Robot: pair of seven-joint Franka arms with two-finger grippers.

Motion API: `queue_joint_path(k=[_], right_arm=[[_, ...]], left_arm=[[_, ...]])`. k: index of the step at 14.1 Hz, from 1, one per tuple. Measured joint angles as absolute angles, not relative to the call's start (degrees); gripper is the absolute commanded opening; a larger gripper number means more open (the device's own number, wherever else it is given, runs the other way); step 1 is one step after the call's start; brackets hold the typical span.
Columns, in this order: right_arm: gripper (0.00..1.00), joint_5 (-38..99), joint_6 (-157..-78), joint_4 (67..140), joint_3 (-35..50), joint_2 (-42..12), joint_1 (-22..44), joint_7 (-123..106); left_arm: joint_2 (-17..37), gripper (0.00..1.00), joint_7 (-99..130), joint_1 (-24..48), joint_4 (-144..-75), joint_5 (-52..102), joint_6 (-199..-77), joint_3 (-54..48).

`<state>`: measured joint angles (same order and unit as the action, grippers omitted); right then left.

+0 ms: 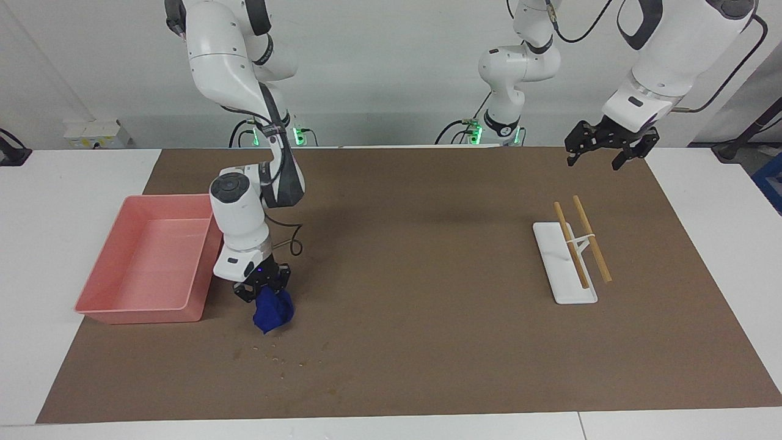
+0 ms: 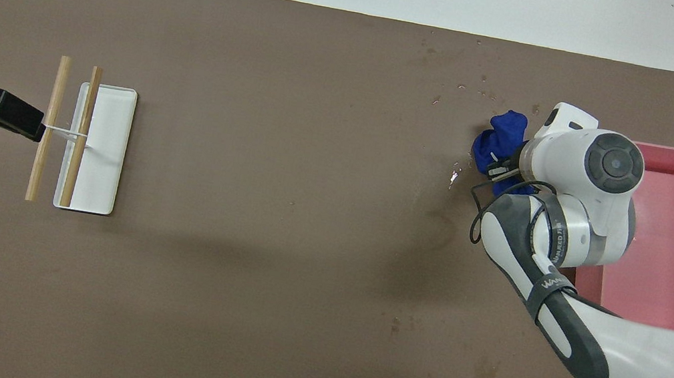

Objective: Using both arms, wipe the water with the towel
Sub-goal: 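Carry the cloth with the right gripper over the pink bin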

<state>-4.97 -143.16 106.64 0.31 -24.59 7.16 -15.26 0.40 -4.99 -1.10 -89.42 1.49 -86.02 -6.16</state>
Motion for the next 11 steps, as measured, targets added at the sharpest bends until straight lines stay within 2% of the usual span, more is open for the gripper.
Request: queue_joint_path(k=[8, 11], right_arm=[[0.0, -5.29, -140.27, 102.68, 0.78, -25.8, 8.59, -14.16], [0.0, -5.29, -127.08, 94.51, 0.71, -25.66, 8.54, -14.14]], left_arm=[[0.4, 1.0, -4.99, -1.1, -89.42, 1.49, -86.01, -6.16], [0.4, 1.0, -4.99, -1.1, -89.42, 1.49, -86.01, -6.16]])
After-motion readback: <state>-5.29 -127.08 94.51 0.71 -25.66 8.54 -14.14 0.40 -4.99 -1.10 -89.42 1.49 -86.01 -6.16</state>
